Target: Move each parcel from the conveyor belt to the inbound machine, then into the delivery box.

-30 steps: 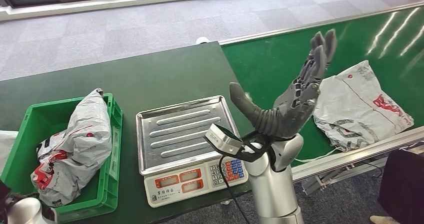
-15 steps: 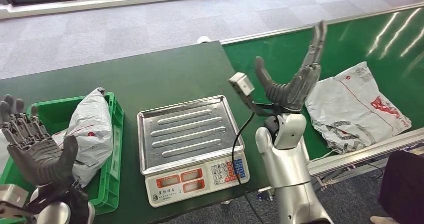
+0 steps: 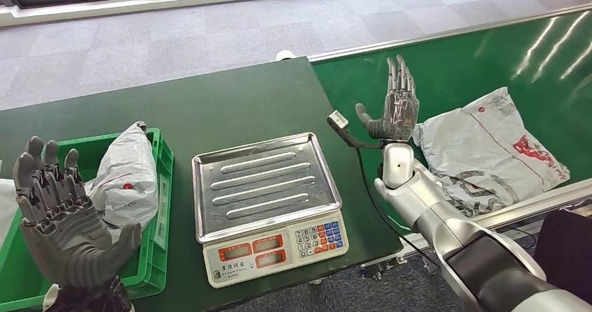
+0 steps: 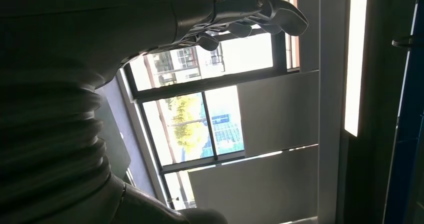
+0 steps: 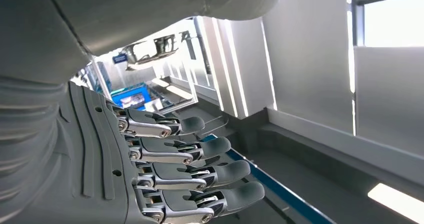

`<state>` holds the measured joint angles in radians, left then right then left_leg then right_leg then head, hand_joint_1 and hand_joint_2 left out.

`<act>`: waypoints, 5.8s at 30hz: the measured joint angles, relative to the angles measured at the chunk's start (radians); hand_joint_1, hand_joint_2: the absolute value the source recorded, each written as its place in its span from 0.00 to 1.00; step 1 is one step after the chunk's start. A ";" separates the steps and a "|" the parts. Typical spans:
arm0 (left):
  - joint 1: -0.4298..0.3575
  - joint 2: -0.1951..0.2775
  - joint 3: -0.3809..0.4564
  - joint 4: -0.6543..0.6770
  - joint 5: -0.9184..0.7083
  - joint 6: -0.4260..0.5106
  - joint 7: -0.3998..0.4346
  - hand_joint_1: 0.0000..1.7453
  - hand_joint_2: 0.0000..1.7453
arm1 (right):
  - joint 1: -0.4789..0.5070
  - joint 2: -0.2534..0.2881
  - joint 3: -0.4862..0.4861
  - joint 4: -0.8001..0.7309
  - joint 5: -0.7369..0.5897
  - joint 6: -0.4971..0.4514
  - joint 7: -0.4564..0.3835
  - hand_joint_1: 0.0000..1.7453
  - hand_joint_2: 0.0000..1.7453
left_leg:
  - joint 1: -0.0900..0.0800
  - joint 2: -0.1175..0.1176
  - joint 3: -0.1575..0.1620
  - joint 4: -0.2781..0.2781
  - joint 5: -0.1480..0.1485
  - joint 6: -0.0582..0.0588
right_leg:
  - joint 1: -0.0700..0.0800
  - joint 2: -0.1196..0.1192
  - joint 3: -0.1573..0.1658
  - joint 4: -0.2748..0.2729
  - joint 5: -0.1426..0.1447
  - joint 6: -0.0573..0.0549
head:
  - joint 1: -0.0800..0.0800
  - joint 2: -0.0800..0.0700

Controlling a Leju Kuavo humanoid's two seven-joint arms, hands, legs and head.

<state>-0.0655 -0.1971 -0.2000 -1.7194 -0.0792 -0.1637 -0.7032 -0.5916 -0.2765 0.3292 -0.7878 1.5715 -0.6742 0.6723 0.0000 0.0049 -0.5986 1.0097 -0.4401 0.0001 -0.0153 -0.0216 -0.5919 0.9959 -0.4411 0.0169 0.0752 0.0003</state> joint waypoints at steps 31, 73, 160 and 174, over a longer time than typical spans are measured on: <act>0.091 0.046 -0.052 -0.067 -0.057 0.056 0.001 0.00 1.00 | -0.074 -0.002 -0.129 0.374 0.001 0.438 0.002 0.00 1.00 | 0.000 0.001 0.000 0.000 0.000 0.000 | 0.000 0.001 -0.001 0.000 0.000 0.000 | 0.000 0.000; 0.098 0.033 0.003 0.026 -0.182 0.104 0.001 0.00 1.00 | -0.014 0.056 -0.290 0.398 -0.022 0.647 -0.033 0.00 1.00 | 0.000 0.001 -0.001 0.000 0.000 0.000 | 0.000 0.001 -0.002 0.000 0.000 0.000 | 0.000 0.000; 0.055 -0.004 0.100 0.149 -0.255 0.140 0.001 0.00 1.00 | 0.038 0.065 -0.456 0.398 -0.011 0.862 -0.398 1.00 1.00 | 0.001 0.012 0.007 0.000 -0.006 -0.001 | 0.002 0.011 0.003 0.000 -0.001 0.000 | 0.000 0.000; 0.098 -0.031 0.133 0.099 -0.276 0.109 0.000 0.00 1.00 | 0.049 0.076 -0.445 0.332 -0.005 0.635 -0.352 1.00 1.00 | 0.001 0.014 0.002 -0.001 -0.005 -0.003 | 0.003 0.013 -0.001 0.001 -0.001 -0.003 | 0.000 0.000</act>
<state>0.0327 -0.2278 -0.0666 -1.6207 -0.3552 -0.0549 -0.7027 -0.5424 -0.2000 -0.1155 -0.4562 1.5664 -0.0389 0.3200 0.0010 0.0186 -0.5966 1.0087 -0.4450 -0.0032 -0.0121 -0.0086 -0.5932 0.9966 -0.4423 0.0141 0.0751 0.0004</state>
